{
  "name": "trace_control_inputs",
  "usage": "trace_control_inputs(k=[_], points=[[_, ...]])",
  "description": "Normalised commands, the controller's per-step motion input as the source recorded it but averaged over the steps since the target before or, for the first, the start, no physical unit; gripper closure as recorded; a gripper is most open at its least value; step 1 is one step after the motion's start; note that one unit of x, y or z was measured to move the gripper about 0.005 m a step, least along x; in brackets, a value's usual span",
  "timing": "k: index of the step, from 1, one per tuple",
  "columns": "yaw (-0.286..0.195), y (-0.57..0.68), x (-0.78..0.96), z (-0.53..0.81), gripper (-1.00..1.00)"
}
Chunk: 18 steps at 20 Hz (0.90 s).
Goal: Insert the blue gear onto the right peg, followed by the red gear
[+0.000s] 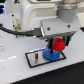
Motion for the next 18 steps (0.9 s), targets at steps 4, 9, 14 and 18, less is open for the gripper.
trace_control_inputs(k=[4,9,14,18], points=[[0.0,-0.15,0.1,-0.1,1.0],[0.0,-0.1,0.13,-0.08,1.0],[0.0,0.0,0.07,0.02,1.0],[0.0,0.01,0.04,0.09,1.0]])
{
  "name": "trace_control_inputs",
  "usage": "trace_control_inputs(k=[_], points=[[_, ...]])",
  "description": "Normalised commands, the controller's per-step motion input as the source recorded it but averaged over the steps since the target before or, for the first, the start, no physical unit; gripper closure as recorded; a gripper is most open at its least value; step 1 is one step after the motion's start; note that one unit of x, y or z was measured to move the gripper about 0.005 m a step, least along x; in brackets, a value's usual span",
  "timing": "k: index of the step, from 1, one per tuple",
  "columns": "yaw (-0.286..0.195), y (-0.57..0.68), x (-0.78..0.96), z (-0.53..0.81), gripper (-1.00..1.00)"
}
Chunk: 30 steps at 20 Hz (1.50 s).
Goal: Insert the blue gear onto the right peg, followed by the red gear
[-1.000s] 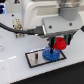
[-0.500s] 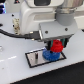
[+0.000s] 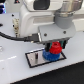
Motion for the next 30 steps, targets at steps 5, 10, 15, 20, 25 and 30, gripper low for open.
trace_control_inputs(k=[5,10,15,20,25,30], points=[[0.0,-0.01,-0.01,0.11,1.0],[0.0,-0.06,-0.04,0.21,1.0],[0.0,0.0,0.02,0.19,1.0],[0.0,-0.06,0.07,0.09,1.0],[0.0,-0.13,0.1,-0.03,1.0],[0.0,-0.09,0.15,-0.08,1.0]])
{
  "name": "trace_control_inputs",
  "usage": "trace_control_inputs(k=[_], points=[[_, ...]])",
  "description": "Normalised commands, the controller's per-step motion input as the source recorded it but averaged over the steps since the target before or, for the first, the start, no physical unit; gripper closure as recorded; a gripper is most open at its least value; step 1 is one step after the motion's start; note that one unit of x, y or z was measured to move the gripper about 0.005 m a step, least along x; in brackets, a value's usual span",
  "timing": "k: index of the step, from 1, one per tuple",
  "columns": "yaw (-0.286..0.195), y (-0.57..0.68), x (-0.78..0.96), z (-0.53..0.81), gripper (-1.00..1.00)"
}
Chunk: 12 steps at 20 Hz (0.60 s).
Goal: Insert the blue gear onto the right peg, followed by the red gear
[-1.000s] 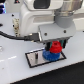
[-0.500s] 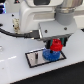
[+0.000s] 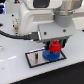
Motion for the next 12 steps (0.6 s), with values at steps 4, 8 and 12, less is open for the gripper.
trace_control_inputs(k=[4,8,12], points=[[0.0,-0.02,0.04,0.06,1.0],[0.0,-0.02,-0.01,0.09,1.0],[0.0,-0.12,-0.1,0.2,1.0]])
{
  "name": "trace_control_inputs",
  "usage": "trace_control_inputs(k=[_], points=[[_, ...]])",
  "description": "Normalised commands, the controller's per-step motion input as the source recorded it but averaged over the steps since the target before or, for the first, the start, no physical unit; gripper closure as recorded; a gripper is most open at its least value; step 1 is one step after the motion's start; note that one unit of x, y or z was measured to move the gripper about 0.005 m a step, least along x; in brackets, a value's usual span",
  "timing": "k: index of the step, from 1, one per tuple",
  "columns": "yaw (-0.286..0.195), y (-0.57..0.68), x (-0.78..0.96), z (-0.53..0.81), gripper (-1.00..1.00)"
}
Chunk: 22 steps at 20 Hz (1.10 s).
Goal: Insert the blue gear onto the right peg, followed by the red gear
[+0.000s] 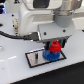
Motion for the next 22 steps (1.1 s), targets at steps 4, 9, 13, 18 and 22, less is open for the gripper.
trace_control_inputs(k=[4,9,13,18,22], points=[[0.0,-0.17,-0.19,0.25,1.0],[0.0,-0.05,0.15,0.0,1.0],[0.0,-0.09,0.25,-0.06,1.0],[0.0,-0.06,0.26,-0.15,1.0],[0.0,-0.1,0.18,-0.21,1.0]])
